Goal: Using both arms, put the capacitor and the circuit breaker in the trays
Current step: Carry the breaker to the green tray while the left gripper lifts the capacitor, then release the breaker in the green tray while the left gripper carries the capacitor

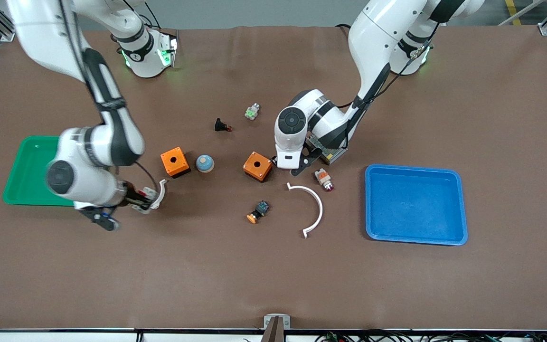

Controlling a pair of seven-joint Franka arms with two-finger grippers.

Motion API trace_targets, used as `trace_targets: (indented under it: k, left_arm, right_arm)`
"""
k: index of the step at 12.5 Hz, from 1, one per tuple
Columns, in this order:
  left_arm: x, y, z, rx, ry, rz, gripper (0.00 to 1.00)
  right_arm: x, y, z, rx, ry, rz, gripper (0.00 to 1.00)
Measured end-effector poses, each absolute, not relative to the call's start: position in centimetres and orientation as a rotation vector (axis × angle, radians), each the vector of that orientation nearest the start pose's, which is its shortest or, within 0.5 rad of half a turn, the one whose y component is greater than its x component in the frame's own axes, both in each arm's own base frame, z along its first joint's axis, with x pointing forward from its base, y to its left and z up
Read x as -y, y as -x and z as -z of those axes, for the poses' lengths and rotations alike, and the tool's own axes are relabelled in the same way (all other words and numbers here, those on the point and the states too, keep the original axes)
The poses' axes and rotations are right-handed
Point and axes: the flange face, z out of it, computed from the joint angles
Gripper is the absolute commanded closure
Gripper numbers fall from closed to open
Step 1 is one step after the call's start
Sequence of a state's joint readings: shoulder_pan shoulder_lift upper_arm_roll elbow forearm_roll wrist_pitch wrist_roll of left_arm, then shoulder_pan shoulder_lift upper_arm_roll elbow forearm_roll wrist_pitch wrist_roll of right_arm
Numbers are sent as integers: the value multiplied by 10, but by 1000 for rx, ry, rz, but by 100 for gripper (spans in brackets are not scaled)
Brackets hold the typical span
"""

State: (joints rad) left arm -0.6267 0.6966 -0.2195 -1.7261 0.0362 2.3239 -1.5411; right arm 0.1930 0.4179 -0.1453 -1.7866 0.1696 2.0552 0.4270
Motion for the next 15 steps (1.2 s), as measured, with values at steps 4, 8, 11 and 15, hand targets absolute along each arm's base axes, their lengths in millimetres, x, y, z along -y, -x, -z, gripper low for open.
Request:
trace_targets:
  k: [4,8,11,15]
  left_arm:
    - [489,-436,-176,1081,2888,-224,69]
    - [489,-440,-180,1104,2893,-214,100]
    - [480,-467,-225,1170,2927,-150,100]
    - [380,-536,-325,1123,2913,-112,100]
  right_arm:
    - [66,-603,-348,-325,3033,-312,96]
    - [154,-568,-315,-3,3016,-276,96]
    - [195,-534,-269,152,3040,-163,92]
    - [192,-506,-230,204,3078,-85,0]
